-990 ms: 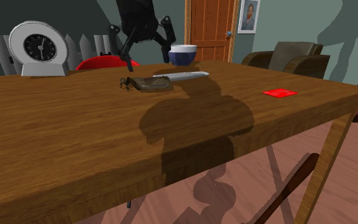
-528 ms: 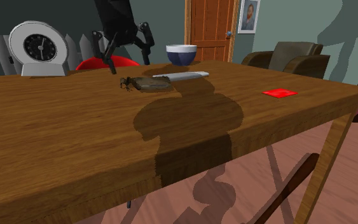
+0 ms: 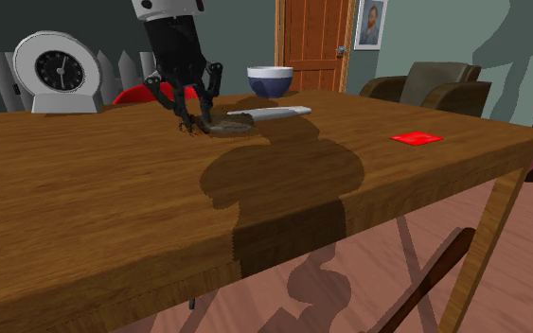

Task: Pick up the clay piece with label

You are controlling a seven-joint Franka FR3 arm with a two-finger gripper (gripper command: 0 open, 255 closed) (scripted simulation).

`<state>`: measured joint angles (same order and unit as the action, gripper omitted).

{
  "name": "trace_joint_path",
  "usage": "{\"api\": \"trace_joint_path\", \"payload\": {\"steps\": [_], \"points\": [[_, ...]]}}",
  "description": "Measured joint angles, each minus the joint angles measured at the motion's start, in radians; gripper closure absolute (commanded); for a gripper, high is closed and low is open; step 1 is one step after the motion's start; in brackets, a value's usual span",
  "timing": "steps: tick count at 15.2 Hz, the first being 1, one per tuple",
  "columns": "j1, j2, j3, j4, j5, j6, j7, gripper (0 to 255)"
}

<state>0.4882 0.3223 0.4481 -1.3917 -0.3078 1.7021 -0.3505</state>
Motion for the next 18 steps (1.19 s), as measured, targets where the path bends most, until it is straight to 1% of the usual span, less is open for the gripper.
{"api": "trace_joint_path", "payload": {"steps": [8, 10, 18], "points": [[0.000, 0.000, 0.000, 0.001, -0.001, 0.001, 0.001, 255], [0.003, 0.001, 0.001, 0.016, 0.000, -0.015, -0.001, 255], [0.028, 0.032, 0.002, 0.168, -0.012, -0.136, -0.017, 255]]}}
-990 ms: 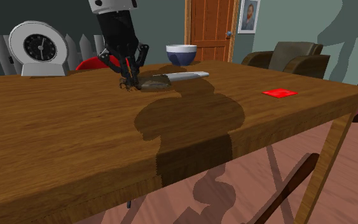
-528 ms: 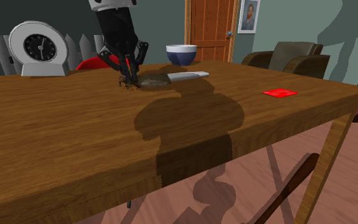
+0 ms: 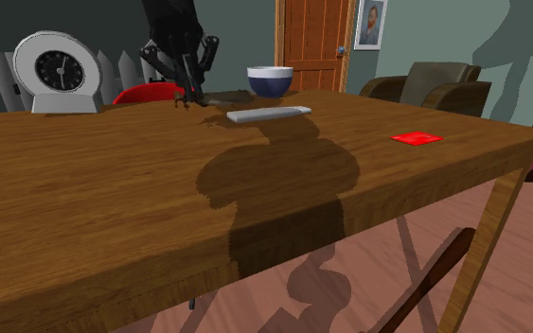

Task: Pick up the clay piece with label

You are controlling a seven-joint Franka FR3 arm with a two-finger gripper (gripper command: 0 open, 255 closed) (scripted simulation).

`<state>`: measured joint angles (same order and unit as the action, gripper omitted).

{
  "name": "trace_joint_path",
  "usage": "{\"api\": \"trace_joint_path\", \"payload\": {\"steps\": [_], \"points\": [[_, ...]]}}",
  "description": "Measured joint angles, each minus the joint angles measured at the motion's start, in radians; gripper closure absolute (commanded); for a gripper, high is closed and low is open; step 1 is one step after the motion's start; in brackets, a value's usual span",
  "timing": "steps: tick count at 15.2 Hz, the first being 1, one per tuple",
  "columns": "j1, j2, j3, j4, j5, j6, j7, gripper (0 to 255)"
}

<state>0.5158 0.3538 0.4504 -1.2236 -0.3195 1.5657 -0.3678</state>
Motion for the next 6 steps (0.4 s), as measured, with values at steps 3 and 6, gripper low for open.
{"api": "trace_joint_path", "payload": {"steps": [3, 6], "points": [[0.014, 0.020, 0.000, 0.068, -0.009, -0.049, -0.006, 255], [0.027, 0.038, -0.001, 0.131, -0.017, -0.093, -0.012, 255]]}}
